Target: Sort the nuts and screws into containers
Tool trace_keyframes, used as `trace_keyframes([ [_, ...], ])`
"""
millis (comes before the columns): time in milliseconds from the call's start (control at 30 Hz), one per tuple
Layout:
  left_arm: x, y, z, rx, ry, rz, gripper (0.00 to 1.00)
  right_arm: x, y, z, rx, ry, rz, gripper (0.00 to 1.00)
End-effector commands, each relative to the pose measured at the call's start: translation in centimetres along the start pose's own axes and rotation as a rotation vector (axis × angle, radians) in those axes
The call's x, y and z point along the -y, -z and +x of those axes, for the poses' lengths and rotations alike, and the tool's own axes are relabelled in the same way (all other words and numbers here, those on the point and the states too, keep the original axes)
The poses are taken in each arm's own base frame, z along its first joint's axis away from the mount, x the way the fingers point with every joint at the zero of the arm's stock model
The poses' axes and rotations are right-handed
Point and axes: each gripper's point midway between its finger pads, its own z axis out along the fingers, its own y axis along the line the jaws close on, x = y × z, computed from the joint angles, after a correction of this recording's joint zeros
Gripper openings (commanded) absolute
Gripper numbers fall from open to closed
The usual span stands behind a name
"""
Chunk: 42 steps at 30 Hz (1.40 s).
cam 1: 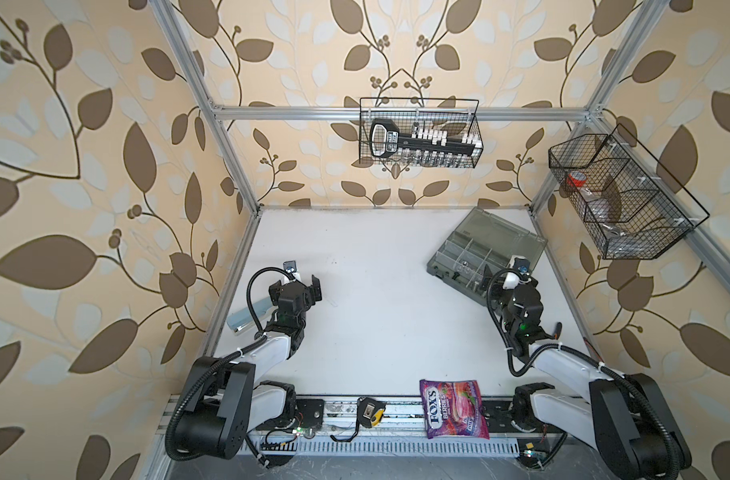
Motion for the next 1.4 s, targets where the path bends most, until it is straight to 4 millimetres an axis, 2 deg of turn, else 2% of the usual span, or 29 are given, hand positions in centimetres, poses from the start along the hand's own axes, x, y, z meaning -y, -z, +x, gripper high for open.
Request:
trace_keyframes([
  [0,1.8,-0.1,-3.2,0.090,-0.020,0.097,0.99,0.9,-0.1,-0.8,0.064,-0.006,0.046,1.00],
  [133,2.4,0.1,-2.7,0.083,-0.032,0.135,0.99,0.9,-0.3,-0.9,0.079,-0.014,0.044,1.00],
  [233,2.0,-0.4,-1.0,0.069,-0.034,0.118,0.99,1.0,-0.3,-0.8,0.087,-0.014,0.042,1.00],
  [333,2.4,-0.5,-0.4,0.084,-0.032,0.150,0.99,1.5,0.0,-0.6,0.087,-0.027,0.044,1.00],
  [567,4.0,-3.4,1.8,-0.018,-0.074,0.209,0.99,4.5,1.1,0.5,0.108,-0.123,0.094,0.99],
  [700,3.0,-4.7,2.2,-0.110,0.008,0.249,0.99,5.5,1.3,0.8,0.118,-0.171,0.104,1.00],
  [967,3.0,-4.6,2.1,-0.108,0.008,0.250,0.99,4.1,0.2,2.1,0.096,-0.140,0.030,1.00],
  [1100,3.0,-4.6,2.1,-0.108,0.009,0.249,0.99,3.7,0.3,3.1,0.108,-0.134,0.004,0.99],
  [1300,3.0,-4.5,2.1,-0.108,0.009,0.249,0.99,3.0,0.2,3.3,0.100,-0.112,-0.036,1.00],
  [1367,3.0,-4.5,2.1,-0.109,0.009,0.251,0.99,1.8,-0.2,3.5,0.078,-0.083,-0.095,1.00],
])
